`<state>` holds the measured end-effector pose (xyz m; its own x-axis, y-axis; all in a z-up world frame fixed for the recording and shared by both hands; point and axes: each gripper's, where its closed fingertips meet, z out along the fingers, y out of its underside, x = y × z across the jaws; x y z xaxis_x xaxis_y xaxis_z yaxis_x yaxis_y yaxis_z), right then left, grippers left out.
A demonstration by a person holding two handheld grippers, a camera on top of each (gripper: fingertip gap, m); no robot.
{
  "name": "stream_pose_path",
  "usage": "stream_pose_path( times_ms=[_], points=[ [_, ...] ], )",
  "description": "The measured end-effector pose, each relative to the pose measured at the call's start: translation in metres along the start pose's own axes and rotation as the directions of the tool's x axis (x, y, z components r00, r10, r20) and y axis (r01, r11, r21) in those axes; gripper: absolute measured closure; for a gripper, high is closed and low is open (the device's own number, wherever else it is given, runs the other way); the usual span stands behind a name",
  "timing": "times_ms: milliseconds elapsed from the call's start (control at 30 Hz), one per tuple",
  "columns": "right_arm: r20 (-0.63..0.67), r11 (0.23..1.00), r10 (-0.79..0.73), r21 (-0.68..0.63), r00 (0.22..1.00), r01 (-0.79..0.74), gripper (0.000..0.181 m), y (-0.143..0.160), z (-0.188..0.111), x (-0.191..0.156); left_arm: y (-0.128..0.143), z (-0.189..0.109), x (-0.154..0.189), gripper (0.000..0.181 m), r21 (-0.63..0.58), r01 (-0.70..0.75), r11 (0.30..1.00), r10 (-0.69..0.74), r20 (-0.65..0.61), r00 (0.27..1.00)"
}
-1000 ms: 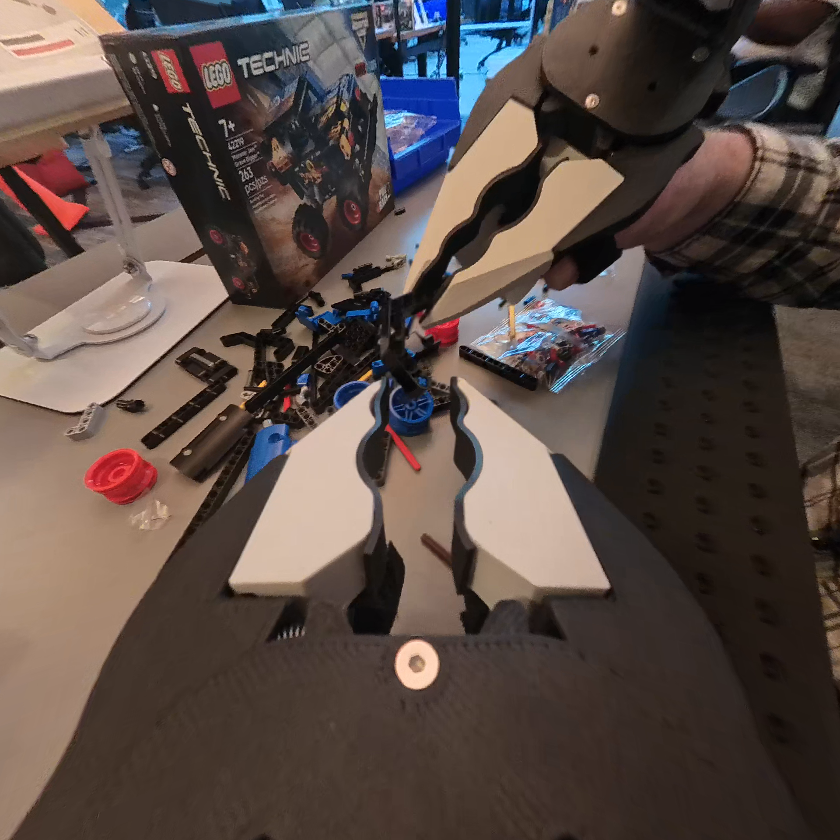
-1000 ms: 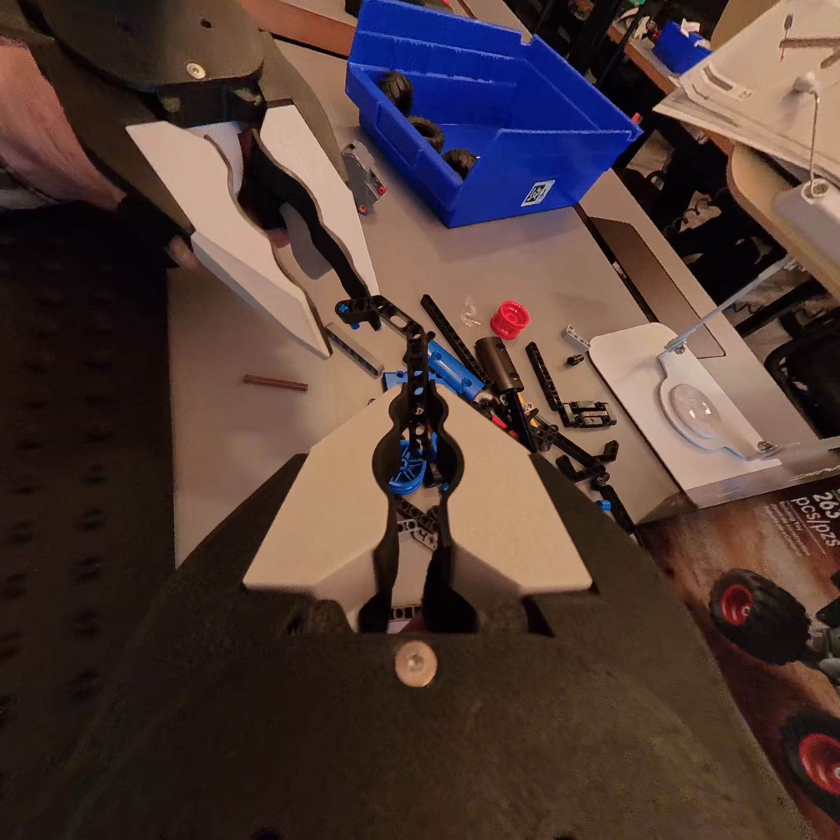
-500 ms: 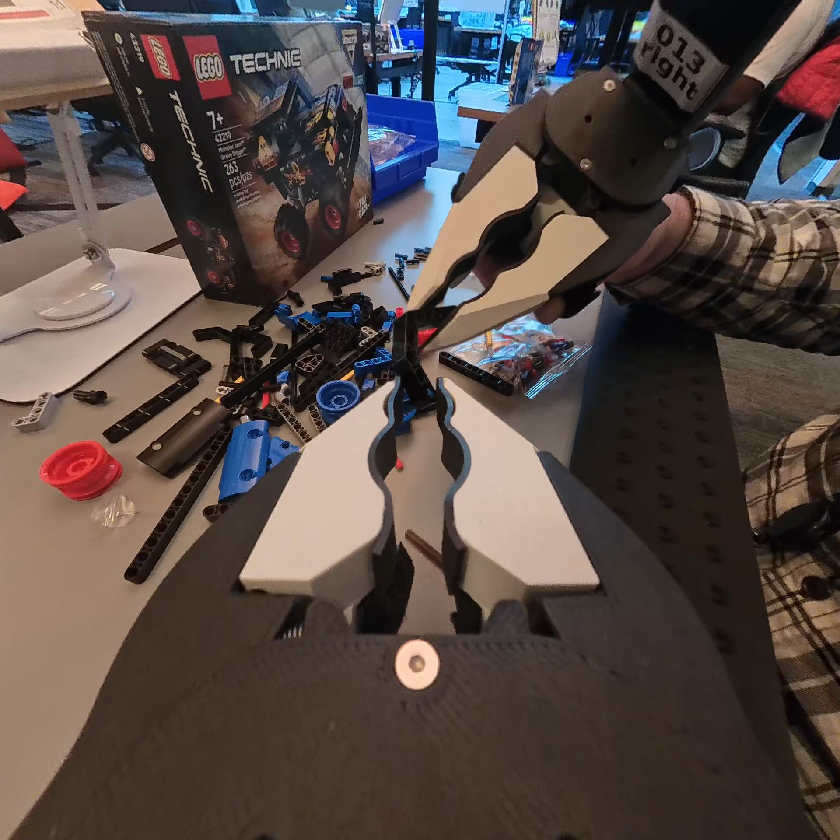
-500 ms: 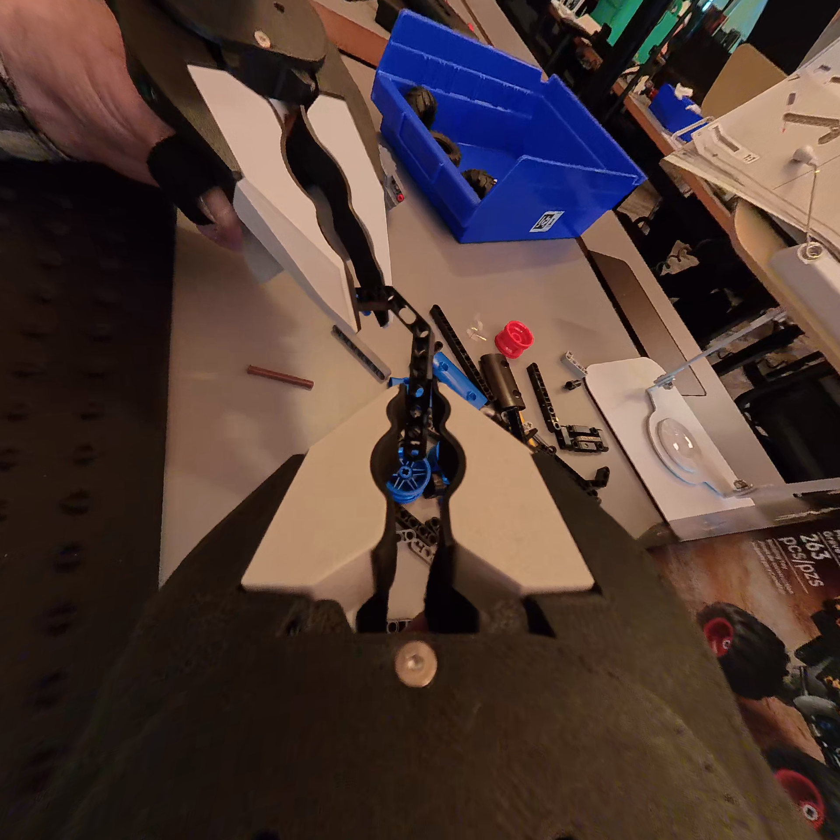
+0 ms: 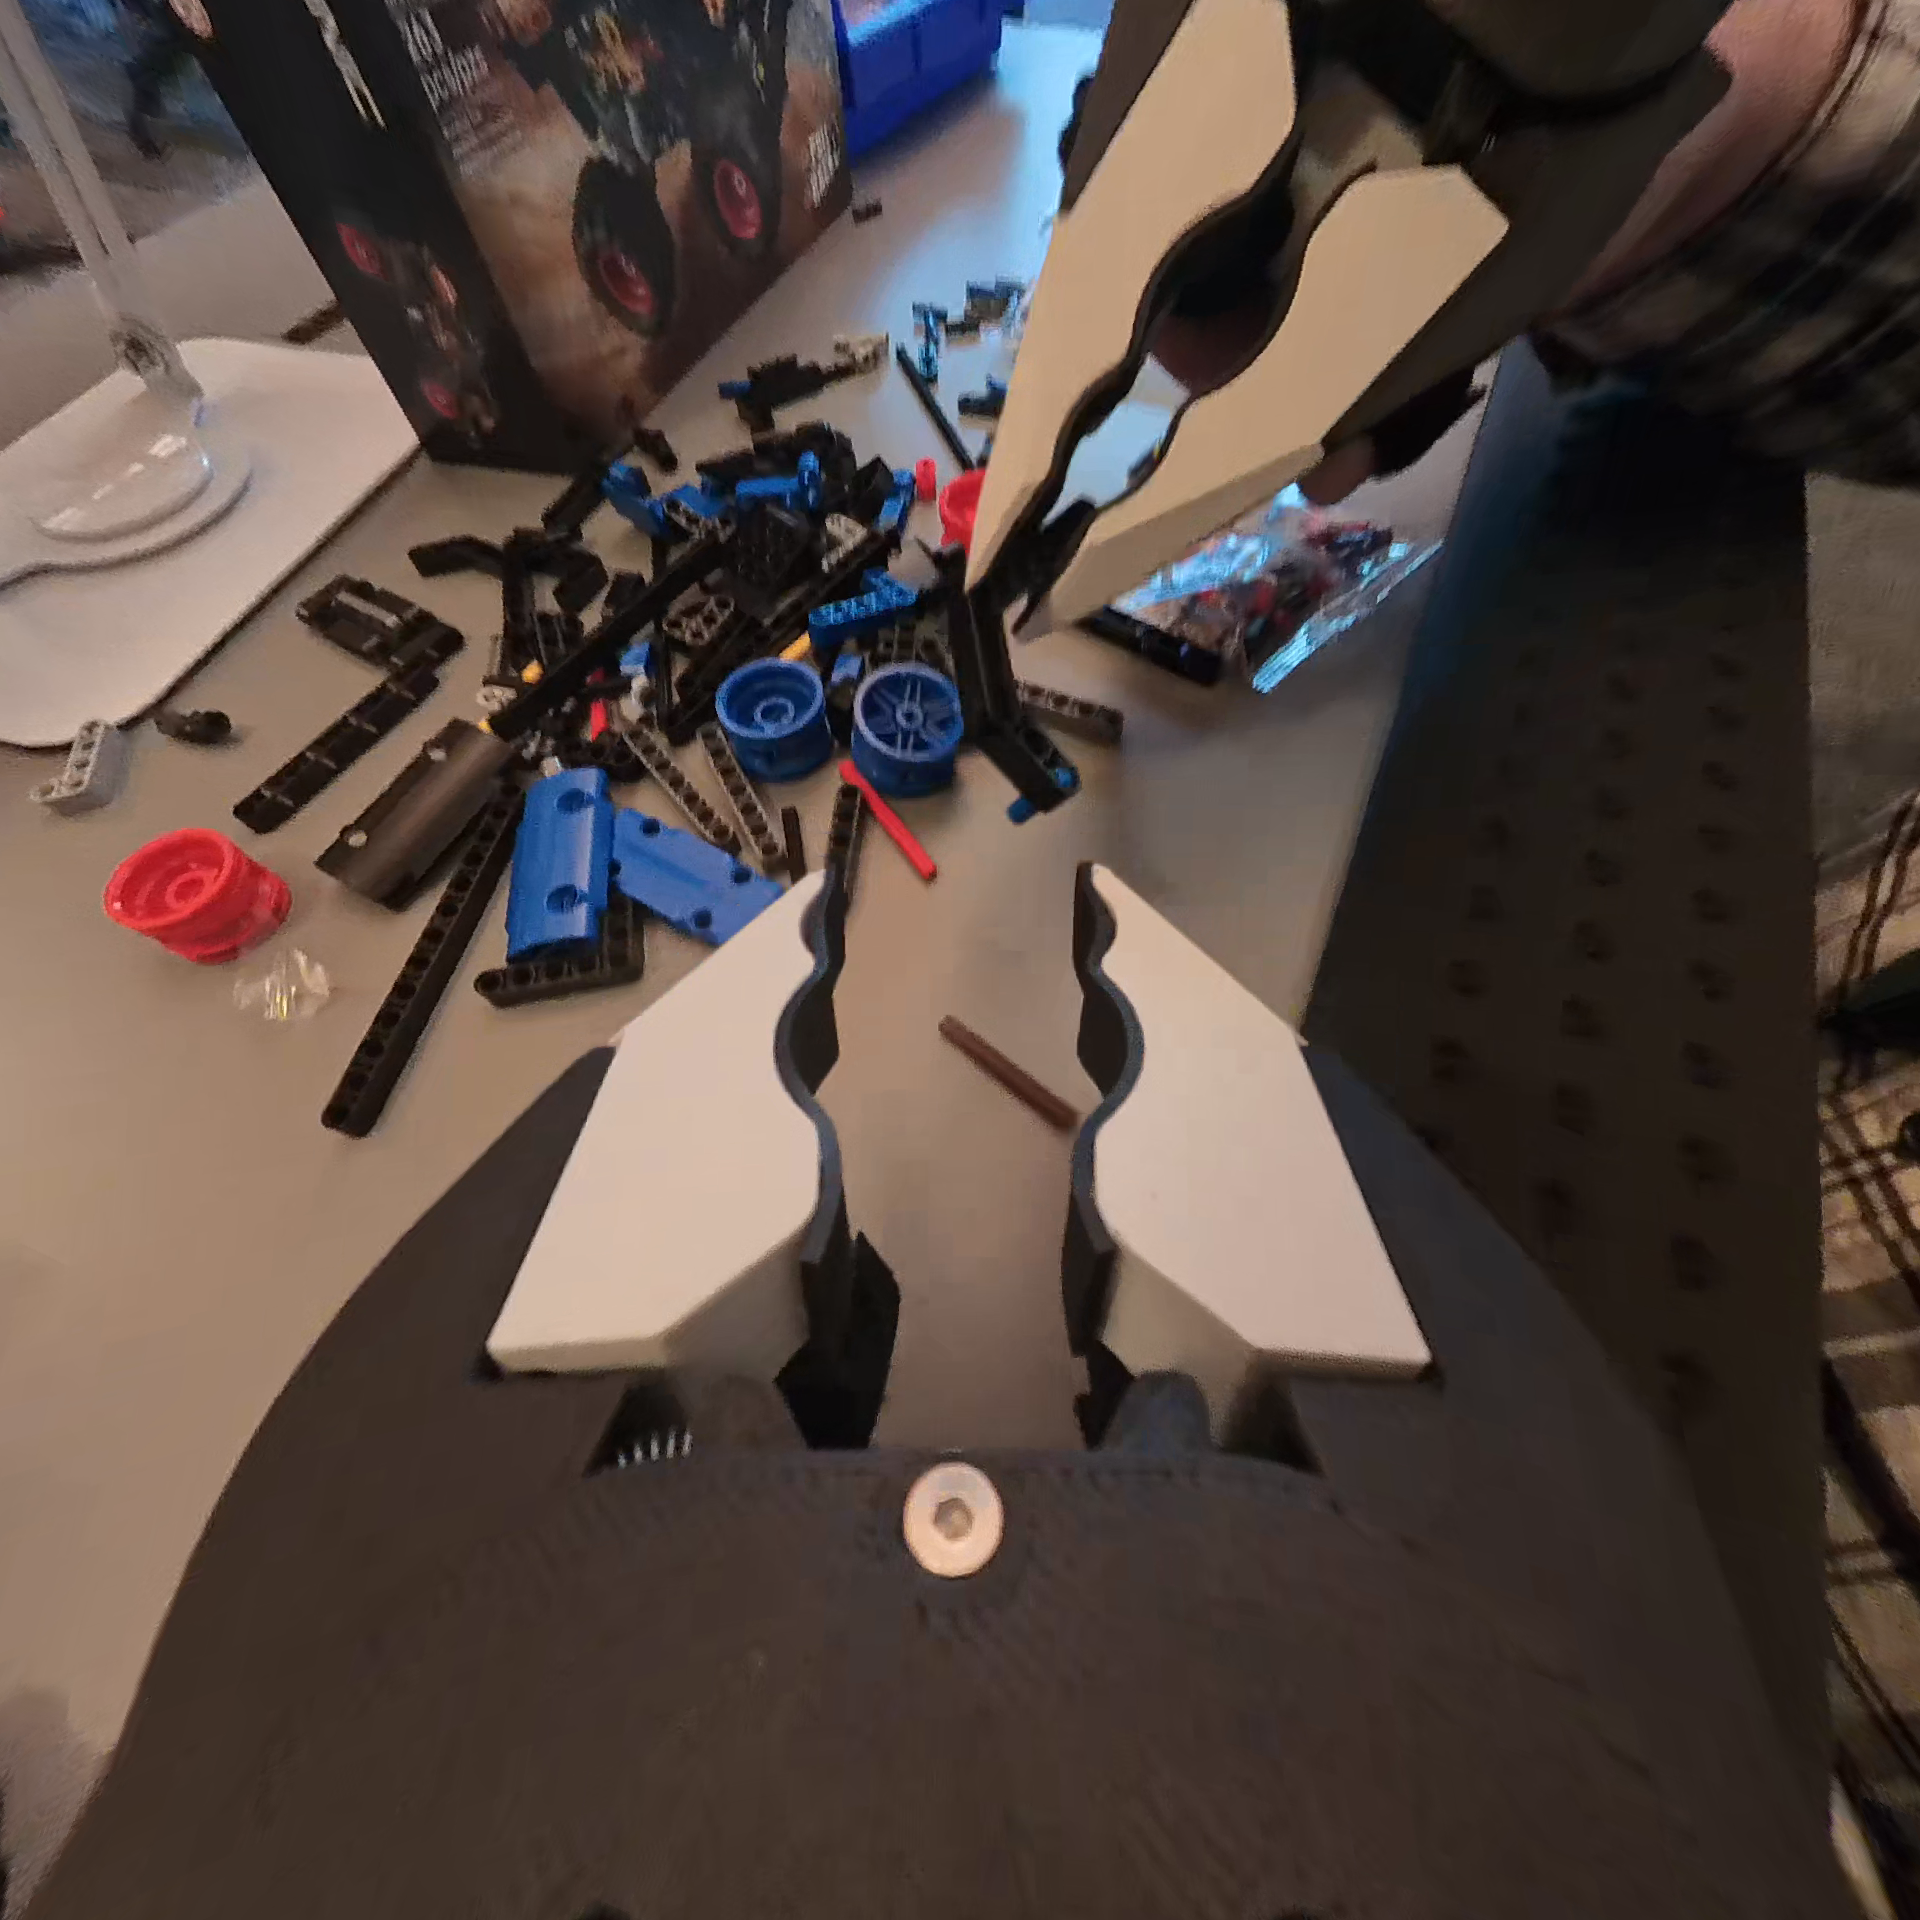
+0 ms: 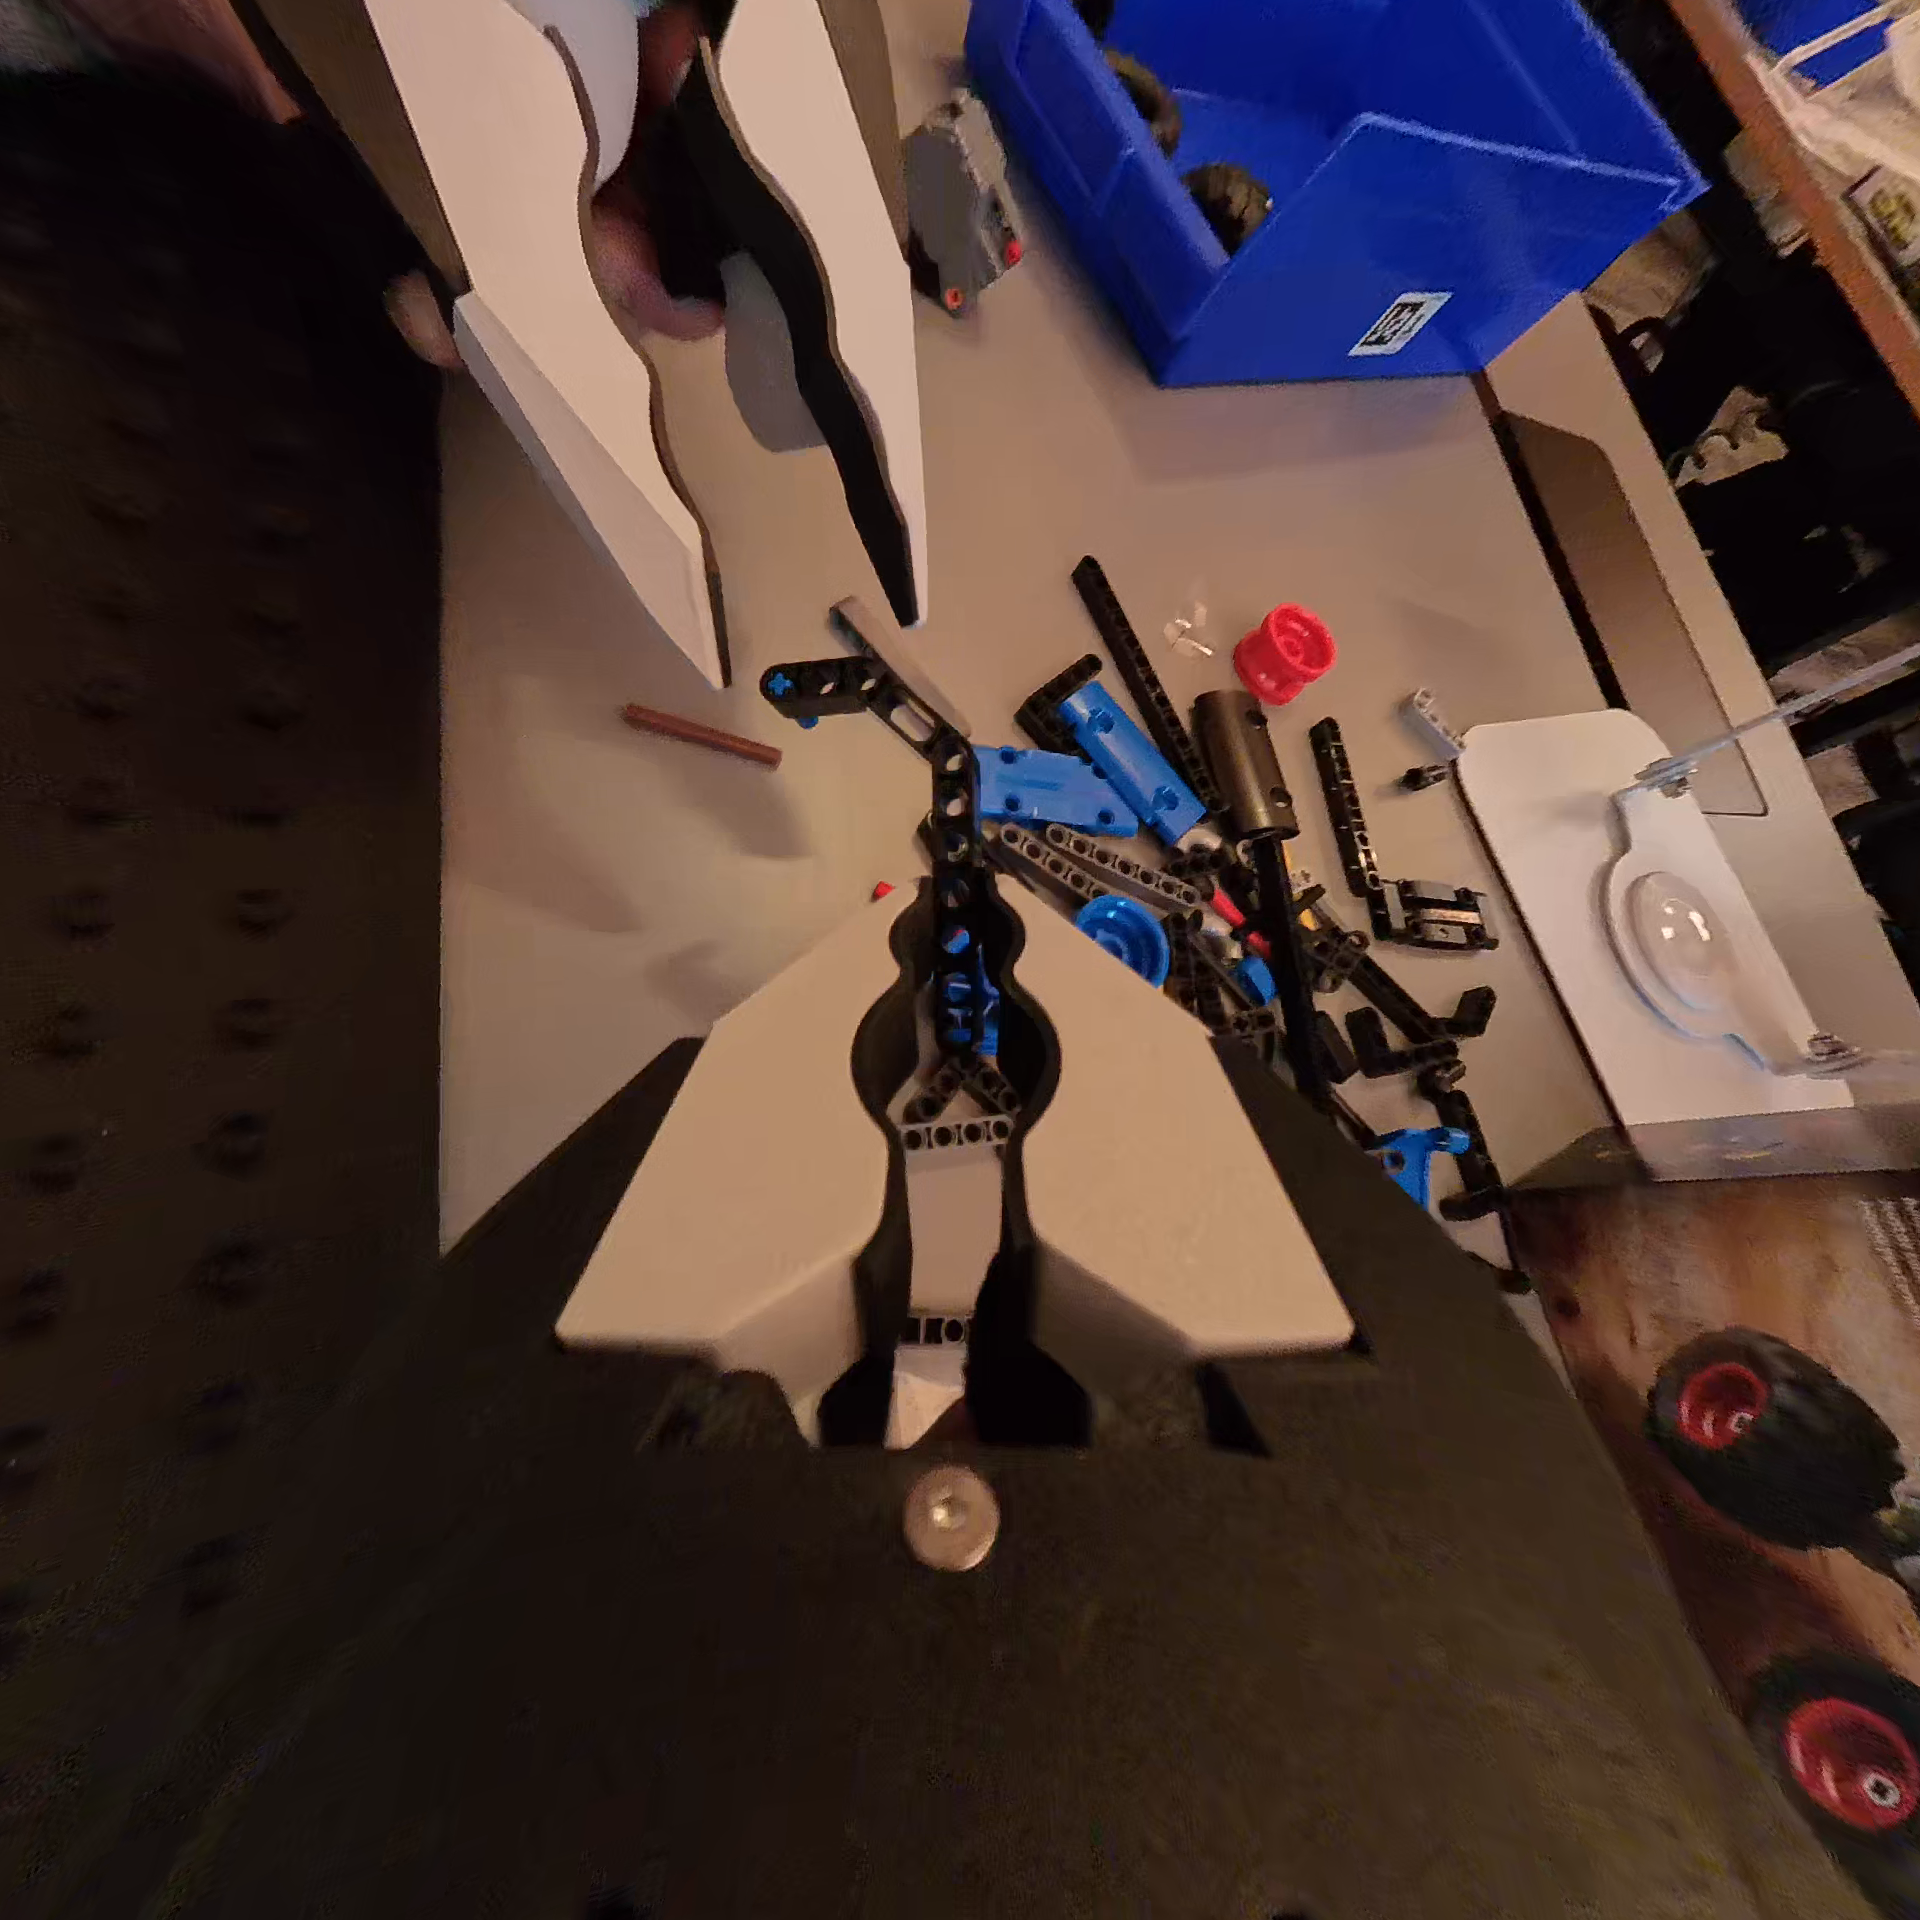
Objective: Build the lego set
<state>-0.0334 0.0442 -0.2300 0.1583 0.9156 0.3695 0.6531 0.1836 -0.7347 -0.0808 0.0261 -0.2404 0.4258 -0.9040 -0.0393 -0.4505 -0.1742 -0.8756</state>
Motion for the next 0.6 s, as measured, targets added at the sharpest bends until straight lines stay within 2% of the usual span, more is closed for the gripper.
stream_pose_path(
  times_ms=[133, 267, 333, 500, 600],
  points=[
    [0.016, 1.000, 0.014, -0.001, 1.000, -0.014, 0.176, 0.006, 0.003, -0.003, 0.025, 0.001, 0.004, 0.133, -0.129, -0.046, 0.991, 0.047, 0.005, 0.999],
    [0.021, 1.000, 0.017, 0.004, 1.000, -0.017, 0.176, 0.007, 0.004, -0.003, 0.050, 0.009, -0.010, 0.116, -0.272, -0.137, 0.952, 0.160, 0.063, 0.985],
    [0.023, 1.000, 0.020, 0.007, 1.000, -0.020, 0.176, 0.007, 0.004, -0.003, 0.050, 0.011, -0.013, 0.119, -0.267, -0.134, 0.954, 0.157, 0.068, 0.985],
    [0.029, 1.000, 0.019, 0.016, 0.999, -0.019, 0.176, 0.008, 0.004, -0.005, 0.049, 0.012, -0.042, 0.124, -0.303, -0.131, 0.944, 0.189, 0.172, 0.967],
    [0.025, 1.000, 0.015, 0.021, 1.000, -0.016, 0.176, 0.008, 0.004, -0.004, 0.047, 0.019, -0.052, 0.126, -0.282, -0.082, 0.956, 0.136, 0.178, 0.975]
  ],
)
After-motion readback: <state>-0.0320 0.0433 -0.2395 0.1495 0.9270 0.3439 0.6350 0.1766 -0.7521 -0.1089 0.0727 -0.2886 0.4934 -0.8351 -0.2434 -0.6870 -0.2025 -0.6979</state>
